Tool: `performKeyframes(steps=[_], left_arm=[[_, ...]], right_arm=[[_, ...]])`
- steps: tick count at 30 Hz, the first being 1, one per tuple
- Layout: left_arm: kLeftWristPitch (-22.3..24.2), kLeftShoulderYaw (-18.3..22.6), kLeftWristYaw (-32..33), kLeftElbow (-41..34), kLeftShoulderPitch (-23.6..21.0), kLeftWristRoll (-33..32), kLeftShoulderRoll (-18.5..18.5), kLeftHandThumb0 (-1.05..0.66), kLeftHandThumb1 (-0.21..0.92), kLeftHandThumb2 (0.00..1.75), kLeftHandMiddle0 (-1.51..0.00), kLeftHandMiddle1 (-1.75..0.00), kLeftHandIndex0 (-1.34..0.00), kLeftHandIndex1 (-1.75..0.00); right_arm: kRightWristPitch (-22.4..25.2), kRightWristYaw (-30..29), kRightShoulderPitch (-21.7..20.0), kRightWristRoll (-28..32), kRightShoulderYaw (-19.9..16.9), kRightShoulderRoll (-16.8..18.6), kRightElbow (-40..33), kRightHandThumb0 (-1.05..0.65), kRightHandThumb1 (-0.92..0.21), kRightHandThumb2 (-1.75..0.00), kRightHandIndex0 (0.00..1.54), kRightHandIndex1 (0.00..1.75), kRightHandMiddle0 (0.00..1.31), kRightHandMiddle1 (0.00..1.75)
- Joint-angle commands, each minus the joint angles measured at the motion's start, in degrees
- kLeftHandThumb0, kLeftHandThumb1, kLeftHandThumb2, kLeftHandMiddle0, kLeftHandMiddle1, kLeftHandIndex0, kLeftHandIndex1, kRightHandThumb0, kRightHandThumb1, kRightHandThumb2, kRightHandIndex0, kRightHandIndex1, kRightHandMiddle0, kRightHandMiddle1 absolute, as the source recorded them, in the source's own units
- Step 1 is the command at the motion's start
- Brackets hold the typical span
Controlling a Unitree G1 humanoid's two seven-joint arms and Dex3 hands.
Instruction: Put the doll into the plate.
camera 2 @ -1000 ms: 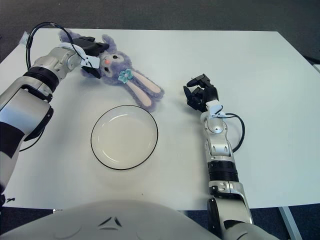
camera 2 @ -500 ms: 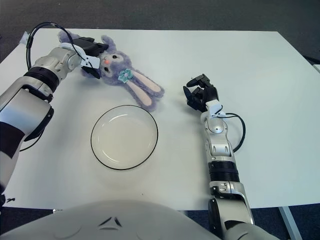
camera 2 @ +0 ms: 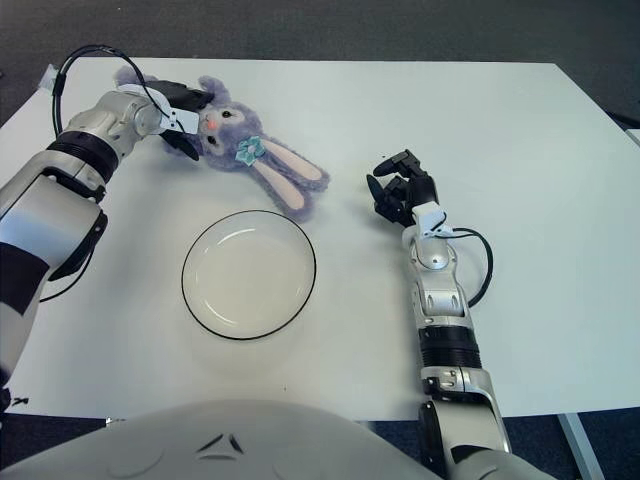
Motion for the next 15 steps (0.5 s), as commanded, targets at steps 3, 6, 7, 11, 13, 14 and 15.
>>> performKeyframes(steps=[3,6,7,11,13,14,15], left_arm=[[0.4,-0.1,-1.2,1.0,3.2,0.0,-1.4,-0.62,0.75,0.00,-0.39,0.00,-0.31,-0.01],[0.6,-0.1,-0.3,0.9,3.6,0.1,-1.5,-0.62,0.75,0.00,-0.39,0.00,-0.30,0.00],[0.6,-0.1,-0.3,0.9,3.6,0.1,-1.5,-0.62,0.75,0.00,-0.38,0.00,-0.30,0.00],[1.0,-0.6,4.2,0.7,4.9,0.9,-1.7,-0.61,0.74,0.00,-0.38,0.00,-0.27,0.00],[1.0,-0.8,5.1,0.7,5.2,1.1,-1.7,-0.61,0.74,0.00,-0.38,0.00,-0.25,0.00],[1.0,-0.9,5.3,0.7,5.2,1.1,-1.7,-0.61,0.74,0.00,-0.38,0.00,-0.25,0.00],[1.0,-0.9,5.4,0.7,5.2,1.1,-1.7,-0.61,0.74,0.00,-0.38,0.00,-0.25,0.00]], right_arm=[[3.7,1.2,3.3,-0.8,0.8,-0.5,2.0,-0.38,-0.77,-0.61,0.77,1.68,0.41,1.62],[3.7,1.3,3.3,-0.8,0.8,-0.6,2.0,-0.38,-0.77,-0.61,0.77,1.68,0.41,1.62],[3.7,1.3,3.3,-0.8,0.8,-0.6,2.0,-0.38,-0.77,-0.61,0.77,1.68,0.41,1.62],[3.6,1.5,3.3,-0.7,0.8,-0.8,2.1,-0.38,-0.77,-0.61,0.77,1.68,0.41,1.62],[3.6,1.5,3.3,-0.7,0.8,-0.9,2.1,-0.38,-0.77,-0.62,0.77,1.68,0.41,1.62],[3.6,1.5,3.3,-0.7,0.8,-0.9,2.1,-0.38,-0.77,-0.62,0.77,1.68,0.41,1.62],[3.6,1.6,3.3,-0.7,0.8,-0.9,2.1,-0.38,-0.77,-0.62,0.77,1.68,0.41,1.62]])
